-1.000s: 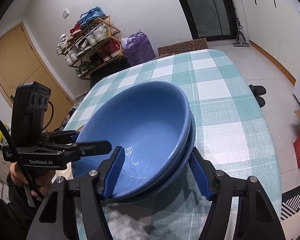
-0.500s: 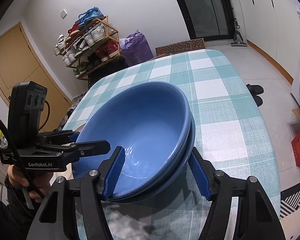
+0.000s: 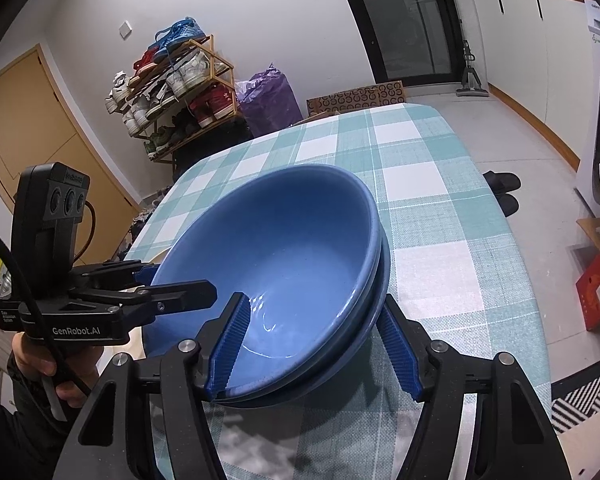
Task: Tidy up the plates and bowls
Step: 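Lift the nested blue bowls off the table with both grippers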
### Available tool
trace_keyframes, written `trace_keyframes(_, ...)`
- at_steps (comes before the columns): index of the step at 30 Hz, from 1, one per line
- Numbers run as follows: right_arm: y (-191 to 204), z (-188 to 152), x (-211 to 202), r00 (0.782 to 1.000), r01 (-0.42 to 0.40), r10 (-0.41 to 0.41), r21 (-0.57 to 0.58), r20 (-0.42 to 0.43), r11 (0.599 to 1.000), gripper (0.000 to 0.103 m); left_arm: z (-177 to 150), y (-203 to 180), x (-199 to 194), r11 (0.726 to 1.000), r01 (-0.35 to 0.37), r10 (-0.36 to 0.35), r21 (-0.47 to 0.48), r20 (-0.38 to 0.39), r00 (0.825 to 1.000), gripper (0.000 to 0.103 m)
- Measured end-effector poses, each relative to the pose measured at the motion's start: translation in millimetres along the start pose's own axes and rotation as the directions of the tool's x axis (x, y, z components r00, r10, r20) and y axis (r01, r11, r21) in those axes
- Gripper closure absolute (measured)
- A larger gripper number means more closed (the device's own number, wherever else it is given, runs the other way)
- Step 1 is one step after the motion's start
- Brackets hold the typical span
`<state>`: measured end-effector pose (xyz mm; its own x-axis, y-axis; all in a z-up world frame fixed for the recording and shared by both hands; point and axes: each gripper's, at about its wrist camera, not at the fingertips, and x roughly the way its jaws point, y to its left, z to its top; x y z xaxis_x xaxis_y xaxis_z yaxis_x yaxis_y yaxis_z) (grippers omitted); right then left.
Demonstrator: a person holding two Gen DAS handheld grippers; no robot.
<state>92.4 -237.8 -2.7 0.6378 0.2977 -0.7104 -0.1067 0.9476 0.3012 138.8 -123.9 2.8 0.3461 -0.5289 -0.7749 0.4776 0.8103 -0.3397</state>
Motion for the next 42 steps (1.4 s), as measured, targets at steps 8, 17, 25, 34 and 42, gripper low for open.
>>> trace_keyframes(8,3,1,-12,1.000,0.007,-0.007,-0.007,0.023,1.000,0.036,3,-5,-11,1.000,0.007,-0.007,0.011,0.027,1.000,0.049)
trace_keyframes(17,8,5,-22,0.999,0.012,-0.012,-0.005,0.040,1.000,0.036,6,-9,-22,1.000,0.010,-0.011,0.017,0.052,0.999,0.049)
trace_keyframes(25,18,13,-30,0.998,0.010,-0.009,-0.013,0.057,1.000,0.036,9,-8,-39,1.000,0.002,-0.003,0.014,0.091,0.996,0.049)
trace_keyframes(34,32,17,-39,0.998,0.005,-0.003,-0.031,0.069,1.000,0.036,13,-5,-57,1.000,-0.013,0.010,0.021,0.130,0.991,0.049)
trace_keyframes(42,49,27,-45,0.997,-0.008,0.012,-0.054,0.081,0.999,0.036,13,2,-74,0.999,-0.036,0.035,0.007,0.158,0.987,0.049)
